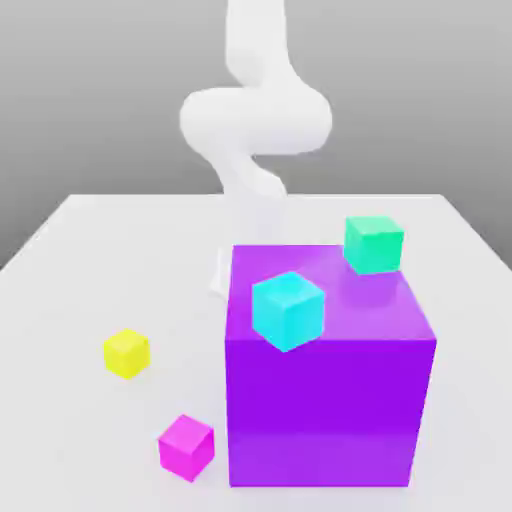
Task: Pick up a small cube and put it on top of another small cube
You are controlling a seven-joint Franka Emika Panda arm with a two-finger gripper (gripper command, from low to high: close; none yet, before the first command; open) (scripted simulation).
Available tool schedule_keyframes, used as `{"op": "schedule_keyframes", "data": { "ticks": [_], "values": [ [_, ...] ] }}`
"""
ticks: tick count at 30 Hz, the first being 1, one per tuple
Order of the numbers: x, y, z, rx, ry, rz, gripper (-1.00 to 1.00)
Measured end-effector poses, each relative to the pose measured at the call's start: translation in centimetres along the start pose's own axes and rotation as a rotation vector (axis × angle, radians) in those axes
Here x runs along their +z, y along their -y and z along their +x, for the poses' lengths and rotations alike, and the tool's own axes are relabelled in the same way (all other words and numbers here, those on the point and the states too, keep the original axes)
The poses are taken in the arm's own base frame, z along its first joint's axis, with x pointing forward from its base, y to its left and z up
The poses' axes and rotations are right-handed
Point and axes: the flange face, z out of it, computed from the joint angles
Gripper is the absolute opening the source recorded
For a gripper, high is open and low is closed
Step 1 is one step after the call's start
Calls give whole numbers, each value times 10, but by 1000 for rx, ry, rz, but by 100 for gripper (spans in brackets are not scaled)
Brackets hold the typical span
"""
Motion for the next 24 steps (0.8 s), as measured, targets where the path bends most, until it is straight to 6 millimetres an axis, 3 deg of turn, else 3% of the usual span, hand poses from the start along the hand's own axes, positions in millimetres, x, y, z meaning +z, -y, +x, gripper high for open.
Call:
{"op": "schedule_keyframes", "data": {
  "ticks": [6, 12, 18, 24],
  "values": [
    [103, -70, 15, 376, 2, -175, 0],
    [180, -161, 16, 752, -27, -341, 0],
    [233, -262, -3, 1133, -85, -503, 0],
    [260, -361, -44, 1513, -170, -664, 0]
  ]
}}
